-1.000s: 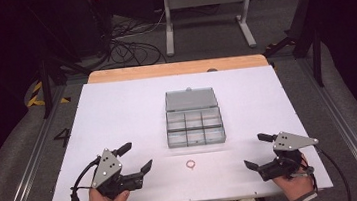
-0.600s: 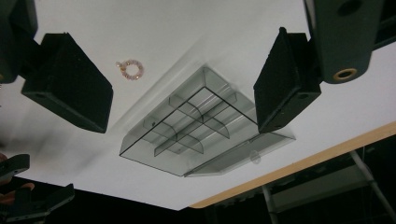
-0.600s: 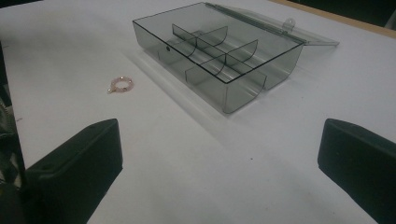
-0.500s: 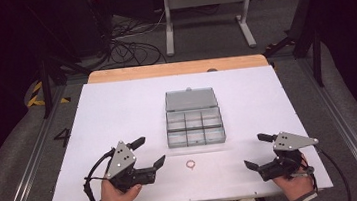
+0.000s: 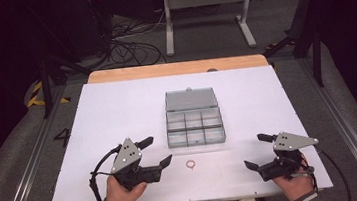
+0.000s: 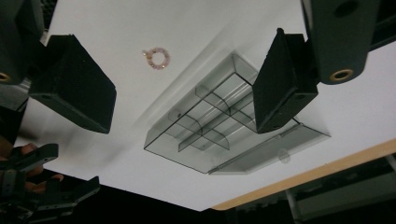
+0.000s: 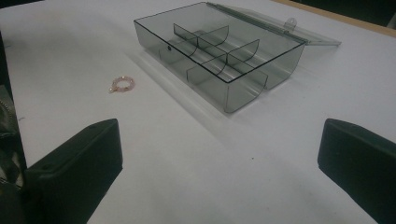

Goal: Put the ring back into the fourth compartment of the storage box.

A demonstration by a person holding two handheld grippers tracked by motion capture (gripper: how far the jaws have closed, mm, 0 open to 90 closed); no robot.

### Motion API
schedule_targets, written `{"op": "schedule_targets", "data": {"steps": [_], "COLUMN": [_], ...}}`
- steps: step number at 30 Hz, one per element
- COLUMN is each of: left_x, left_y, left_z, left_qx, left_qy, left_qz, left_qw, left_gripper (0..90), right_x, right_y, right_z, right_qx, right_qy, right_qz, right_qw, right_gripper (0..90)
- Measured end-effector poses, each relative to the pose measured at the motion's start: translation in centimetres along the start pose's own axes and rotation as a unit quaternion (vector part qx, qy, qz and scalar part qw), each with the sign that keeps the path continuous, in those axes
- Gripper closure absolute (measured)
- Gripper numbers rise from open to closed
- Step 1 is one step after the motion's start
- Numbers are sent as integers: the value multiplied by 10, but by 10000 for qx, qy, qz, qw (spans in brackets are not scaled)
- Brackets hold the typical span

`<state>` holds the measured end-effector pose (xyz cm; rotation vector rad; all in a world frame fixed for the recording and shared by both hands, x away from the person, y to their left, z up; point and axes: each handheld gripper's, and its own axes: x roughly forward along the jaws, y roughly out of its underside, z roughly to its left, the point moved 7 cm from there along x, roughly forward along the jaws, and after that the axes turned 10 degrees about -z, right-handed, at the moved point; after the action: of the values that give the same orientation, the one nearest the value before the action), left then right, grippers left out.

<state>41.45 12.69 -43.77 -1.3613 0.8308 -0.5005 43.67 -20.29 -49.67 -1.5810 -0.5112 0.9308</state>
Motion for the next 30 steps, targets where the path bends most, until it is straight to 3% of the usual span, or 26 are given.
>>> {"op": "schedule_targets", "data": {"steps": [9, 13, 30], "left_x": [7, 15, 42], "left_y": [2, 5, 17], "left_z": [-1, -2, -8], "left_qx": [-115, 91, 85], "left_qy": [138, 54, 233], "left_qz": [198, 316, 732], "left_qw": [9996, 9994, 9970], "left_gripper": [308, 356, 368], "right_x": [0, 0, 0], "right_y": [0, 0, 1], "right_z": [0, 0, 0], "right_qx": [-12, -10, -8], "right_qy": [-10, -15, -37], "right_qz": [8, 7, 19], "right_qw": [10000, 10000, 10000], "right_gripper": [5, 5, 5]}}
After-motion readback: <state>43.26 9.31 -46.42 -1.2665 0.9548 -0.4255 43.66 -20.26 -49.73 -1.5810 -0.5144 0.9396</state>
